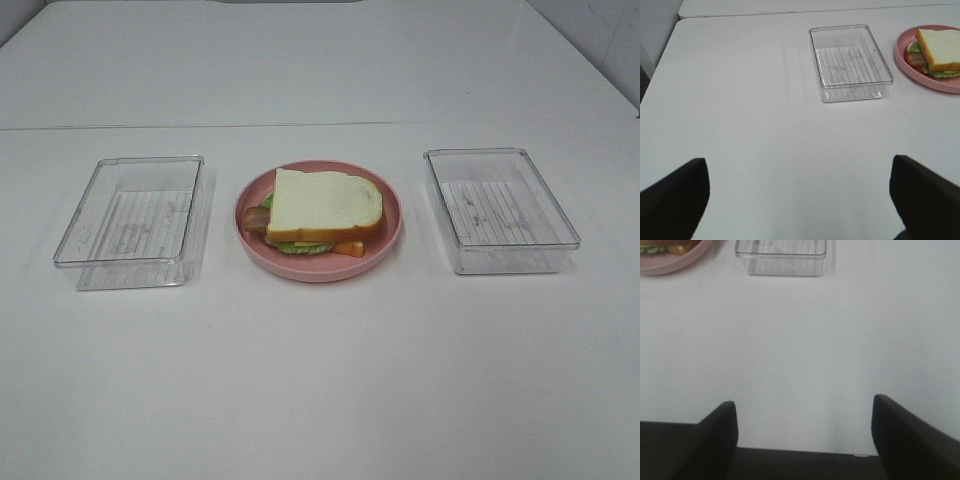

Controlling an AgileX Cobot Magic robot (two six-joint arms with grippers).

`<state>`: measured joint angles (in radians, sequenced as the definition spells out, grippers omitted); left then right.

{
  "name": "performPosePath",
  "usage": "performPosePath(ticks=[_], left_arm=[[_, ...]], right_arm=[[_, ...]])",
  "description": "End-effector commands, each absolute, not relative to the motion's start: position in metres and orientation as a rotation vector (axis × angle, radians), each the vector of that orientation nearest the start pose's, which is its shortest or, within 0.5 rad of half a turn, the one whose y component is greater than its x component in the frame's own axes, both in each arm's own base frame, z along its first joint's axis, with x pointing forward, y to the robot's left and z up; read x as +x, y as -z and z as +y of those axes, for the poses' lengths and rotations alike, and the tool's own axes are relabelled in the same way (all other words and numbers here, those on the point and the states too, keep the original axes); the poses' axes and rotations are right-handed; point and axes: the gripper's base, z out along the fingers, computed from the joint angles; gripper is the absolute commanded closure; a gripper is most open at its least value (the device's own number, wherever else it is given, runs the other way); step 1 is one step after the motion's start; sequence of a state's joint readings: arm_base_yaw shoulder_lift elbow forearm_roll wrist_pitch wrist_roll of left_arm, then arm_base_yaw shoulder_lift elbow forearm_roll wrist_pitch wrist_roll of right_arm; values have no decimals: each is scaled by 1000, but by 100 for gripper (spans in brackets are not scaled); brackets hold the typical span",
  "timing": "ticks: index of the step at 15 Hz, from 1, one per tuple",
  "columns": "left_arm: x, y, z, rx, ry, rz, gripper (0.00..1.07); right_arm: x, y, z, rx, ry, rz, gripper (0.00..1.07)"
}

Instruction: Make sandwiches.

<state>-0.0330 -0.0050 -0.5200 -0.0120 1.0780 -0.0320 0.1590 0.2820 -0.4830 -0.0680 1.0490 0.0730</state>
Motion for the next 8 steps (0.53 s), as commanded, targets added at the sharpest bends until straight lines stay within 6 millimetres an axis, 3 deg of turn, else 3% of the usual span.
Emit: performPosePath(ticks=[1,2,4,8], left_arm=[[-11,-281,-1,4,57,2021,17],[-11,-281,-1,4,57,2021,17],[-11,-281,-1,4,57,2021,17],[-10,-281,-1,4,59,2023,17]], right_arm=[[23,-267,2,-123,-62,2284,34],[7,-261,1,-129,-72,2200,34],[-4,-260,0,-124,-77,2110,34],[-6,-260,-1,-122,-80,2091,34]])
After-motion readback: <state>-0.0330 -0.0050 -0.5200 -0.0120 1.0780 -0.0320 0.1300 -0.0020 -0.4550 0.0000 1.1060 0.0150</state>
